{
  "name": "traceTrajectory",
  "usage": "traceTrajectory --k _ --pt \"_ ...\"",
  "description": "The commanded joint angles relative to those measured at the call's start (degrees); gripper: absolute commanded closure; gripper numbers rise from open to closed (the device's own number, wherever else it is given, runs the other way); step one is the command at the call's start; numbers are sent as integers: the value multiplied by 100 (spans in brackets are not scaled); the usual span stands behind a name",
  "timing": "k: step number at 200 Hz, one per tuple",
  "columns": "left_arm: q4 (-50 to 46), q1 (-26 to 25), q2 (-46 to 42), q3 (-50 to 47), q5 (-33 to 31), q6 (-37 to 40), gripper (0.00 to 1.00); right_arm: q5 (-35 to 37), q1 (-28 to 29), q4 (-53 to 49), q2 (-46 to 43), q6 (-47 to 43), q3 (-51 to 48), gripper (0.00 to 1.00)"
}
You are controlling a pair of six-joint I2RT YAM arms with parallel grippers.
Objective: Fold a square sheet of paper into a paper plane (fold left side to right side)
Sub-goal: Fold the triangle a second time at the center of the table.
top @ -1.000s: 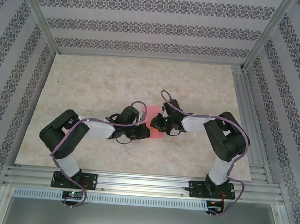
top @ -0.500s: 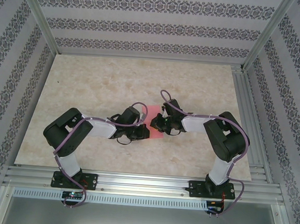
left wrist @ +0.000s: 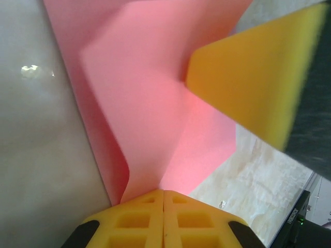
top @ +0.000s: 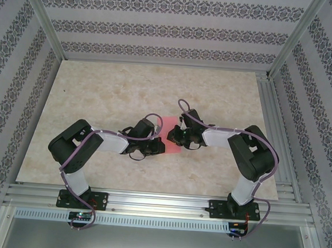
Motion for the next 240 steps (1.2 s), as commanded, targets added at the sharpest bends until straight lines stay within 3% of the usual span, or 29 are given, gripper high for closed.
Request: traceTrajectory --k 1,46,149,240 --pt "-260 -45 246 -175 -207 -95 91 83 29 -21 -379 -169 -114 86" --pt "-354 -82 216 -129 -243 -60 92 41 124 10 -548 -89 -346 86" --pt "-398 -115 215 -99 -262 -42 92 -76 385 335 39 119 -146 86" --pt "-415 -115 237 -162 -256 -68 93 583 282 -468 200 -550 208 86"
